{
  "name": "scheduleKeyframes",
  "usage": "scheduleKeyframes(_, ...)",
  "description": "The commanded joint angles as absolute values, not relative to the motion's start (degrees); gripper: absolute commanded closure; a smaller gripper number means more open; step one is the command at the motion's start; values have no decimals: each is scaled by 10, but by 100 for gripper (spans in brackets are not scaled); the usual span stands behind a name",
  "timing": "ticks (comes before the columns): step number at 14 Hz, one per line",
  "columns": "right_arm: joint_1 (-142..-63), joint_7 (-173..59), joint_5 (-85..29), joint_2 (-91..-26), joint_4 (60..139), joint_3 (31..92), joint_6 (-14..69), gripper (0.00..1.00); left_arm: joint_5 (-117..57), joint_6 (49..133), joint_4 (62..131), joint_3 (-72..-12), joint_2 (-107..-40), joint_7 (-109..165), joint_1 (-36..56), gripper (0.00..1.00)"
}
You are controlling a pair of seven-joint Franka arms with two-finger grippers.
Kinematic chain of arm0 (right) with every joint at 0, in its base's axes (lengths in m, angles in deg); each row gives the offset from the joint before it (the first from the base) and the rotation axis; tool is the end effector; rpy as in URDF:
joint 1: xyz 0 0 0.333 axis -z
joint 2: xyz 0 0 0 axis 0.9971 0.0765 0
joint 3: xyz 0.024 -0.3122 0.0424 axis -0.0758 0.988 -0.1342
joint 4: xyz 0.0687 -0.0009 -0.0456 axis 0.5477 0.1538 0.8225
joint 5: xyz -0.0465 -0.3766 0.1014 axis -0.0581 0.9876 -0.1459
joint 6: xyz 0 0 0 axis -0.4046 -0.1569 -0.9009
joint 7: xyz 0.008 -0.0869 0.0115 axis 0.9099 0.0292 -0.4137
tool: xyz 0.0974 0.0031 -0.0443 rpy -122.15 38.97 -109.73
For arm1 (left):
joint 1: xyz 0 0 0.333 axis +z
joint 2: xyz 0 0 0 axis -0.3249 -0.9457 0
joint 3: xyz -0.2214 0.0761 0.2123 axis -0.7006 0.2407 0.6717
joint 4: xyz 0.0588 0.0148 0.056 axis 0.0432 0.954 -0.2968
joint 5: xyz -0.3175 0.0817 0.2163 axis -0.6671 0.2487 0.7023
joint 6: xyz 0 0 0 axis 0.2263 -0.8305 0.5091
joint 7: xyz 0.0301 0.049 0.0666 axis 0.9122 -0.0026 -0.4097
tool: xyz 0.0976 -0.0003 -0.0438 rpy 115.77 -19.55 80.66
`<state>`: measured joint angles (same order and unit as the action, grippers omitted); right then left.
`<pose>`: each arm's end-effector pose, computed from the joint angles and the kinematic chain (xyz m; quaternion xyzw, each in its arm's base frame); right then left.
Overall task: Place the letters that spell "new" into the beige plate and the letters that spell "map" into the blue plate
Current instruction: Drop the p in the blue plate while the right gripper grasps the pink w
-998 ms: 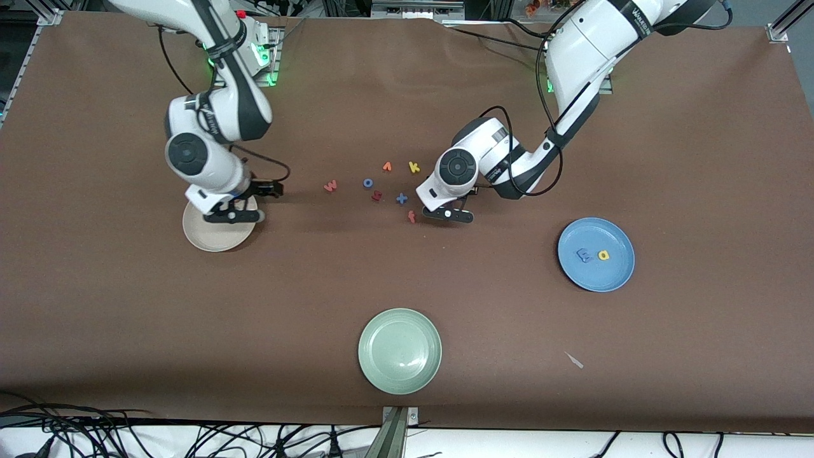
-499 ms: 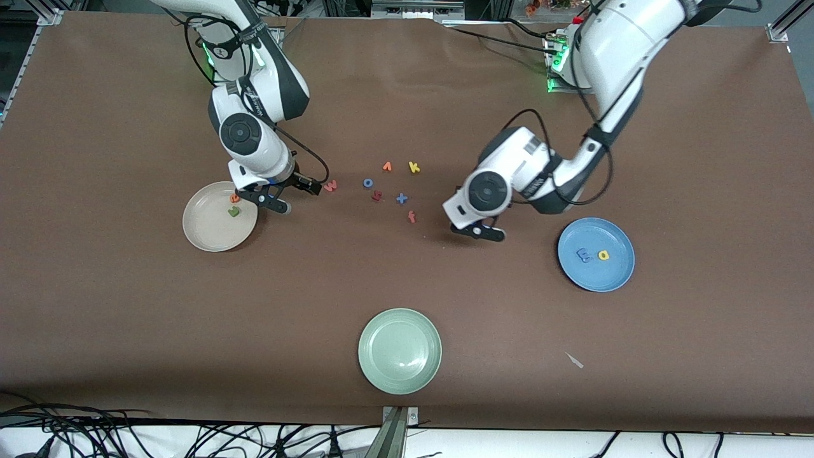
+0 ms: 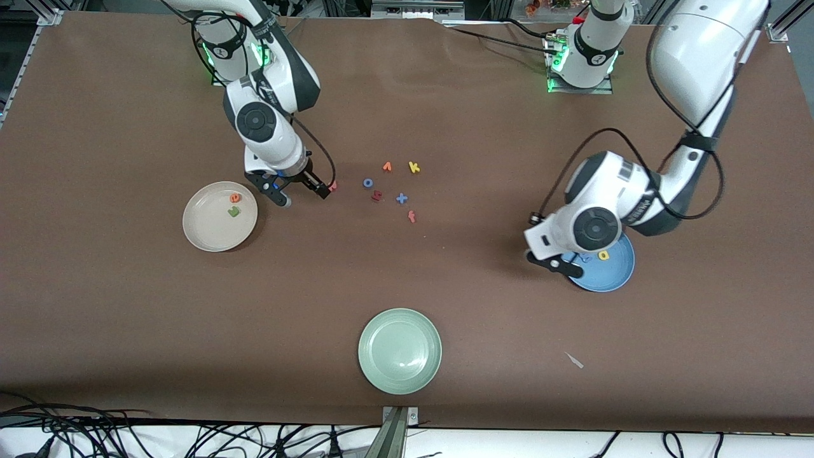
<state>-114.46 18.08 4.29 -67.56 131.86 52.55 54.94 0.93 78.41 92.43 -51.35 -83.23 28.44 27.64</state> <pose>0.4471 0.2835 0.2379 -0.9333 0.3569 0.0401 0.0041 0.6196 -0.1500 0.2560 -0.9664 0.1799 0.1695 0.0699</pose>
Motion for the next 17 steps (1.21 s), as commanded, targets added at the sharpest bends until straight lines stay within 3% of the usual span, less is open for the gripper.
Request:
scheduleKeyframes(1,-1144,225,36,-683,1339,507,588,0,63,808,929,-518,-854,314,316,90)
scheduleKeyframes(5,-1144,252,36,-654,1376,504,688,0,60,840,929,-517,-880,312,338,89)
scheduleKeyframes(13,-1149,267,36,-611,1372,489,717,1,59,833,940,-512,-889,310,355,77)
scheduleKeyframes(14,-1150,268,36,-607,1372,489,726,4,59,833,941,-512,-890,310,357,69)
scheduleKeyframes(16,-1149,266,36,-603,1370,489,727,11,56,832,940,-512,-889,307,358,19)
scheduleKeyframes(17,-1149,264,36,-603,1369,489,727,14,45,831,934,-513,-888,307,358,8)
